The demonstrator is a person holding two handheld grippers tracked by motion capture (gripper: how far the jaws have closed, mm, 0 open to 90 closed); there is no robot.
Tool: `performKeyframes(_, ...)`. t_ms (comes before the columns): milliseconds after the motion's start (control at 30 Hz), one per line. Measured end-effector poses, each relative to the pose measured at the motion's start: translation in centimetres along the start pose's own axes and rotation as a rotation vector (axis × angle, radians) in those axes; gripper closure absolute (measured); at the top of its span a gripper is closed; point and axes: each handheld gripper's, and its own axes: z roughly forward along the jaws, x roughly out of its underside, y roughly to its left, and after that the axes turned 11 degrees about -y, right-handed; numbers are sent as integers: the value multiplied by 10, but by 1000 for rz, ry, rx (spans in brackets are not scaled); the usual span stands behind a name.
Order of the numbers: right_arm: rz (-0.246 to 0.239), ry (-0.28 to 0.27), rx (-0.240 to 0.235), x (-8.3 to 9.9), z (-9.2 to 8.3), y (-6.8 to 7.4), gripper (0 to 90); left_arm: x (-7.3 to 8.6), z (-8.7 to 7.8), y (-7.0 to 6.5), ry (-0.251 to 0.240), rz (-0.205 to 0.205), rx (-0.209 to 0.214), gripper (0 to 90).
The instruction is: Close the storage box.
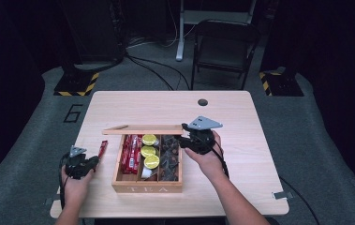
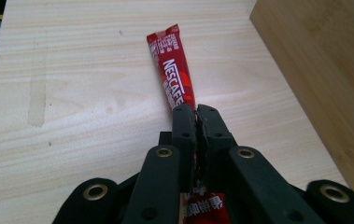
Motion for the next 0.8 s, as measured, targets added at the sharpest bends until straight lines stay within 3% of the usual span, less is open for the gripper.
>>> performKeyframes(233, 3, -2, 2, 0, 0, 0, 518, 1, 2, 1, -2, -29, -5, 828)
performKeyframes(467, 3, -2, 2, 0, 0, 1, 518, -1, -1, 1, -17, -68, 2, 728)
performKeyframes(800, 1, -1, 0, 0, 0, 0, 518, -8, -8, -2, -53, -78, 25, 676)
